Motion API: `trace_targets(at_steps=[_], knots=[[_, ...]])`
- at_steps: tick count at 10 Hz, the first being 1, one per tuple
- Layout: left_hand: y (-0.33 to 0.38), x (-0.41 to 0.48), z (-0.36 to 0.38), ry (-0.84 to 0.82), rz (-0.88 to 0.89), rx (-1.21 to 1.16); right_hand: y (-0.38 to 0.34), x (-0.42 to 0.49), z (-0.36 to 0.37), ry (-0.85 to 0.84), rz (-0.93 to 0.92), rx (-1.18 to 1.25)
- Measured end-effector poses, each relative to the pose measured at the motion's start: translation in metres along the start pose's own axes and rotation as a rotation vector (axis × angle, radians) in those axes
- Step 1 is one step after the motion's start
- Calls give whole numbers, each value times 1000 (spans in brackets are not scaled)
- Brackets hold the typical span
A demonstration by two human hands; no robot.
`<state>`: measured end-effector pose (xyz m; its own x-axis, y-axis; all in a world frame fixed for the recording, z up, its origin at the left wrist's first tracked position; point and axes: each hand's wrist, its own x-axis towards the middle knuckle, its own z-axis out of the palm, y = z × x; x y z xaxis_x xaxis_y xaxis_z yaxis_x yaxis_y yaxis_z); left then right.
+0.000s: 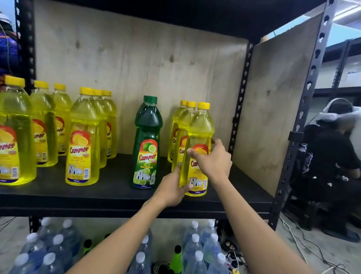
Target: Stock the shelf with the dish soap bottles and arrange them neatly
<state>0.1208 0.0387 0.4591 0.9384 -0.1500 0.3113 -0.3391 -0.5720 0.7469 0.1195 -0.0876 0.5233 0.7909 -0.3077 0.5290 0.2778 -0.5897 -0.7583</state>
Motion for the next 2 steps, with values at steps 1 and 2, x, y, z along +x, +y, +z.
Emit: trace_targets(at_steps=[1,2], knots=[[3,-2,-2,-9,14,24,-4,-3,2,5,-6,-3],[5,-15,-1,37,9,95,0,-13,-1,11,53,68]])
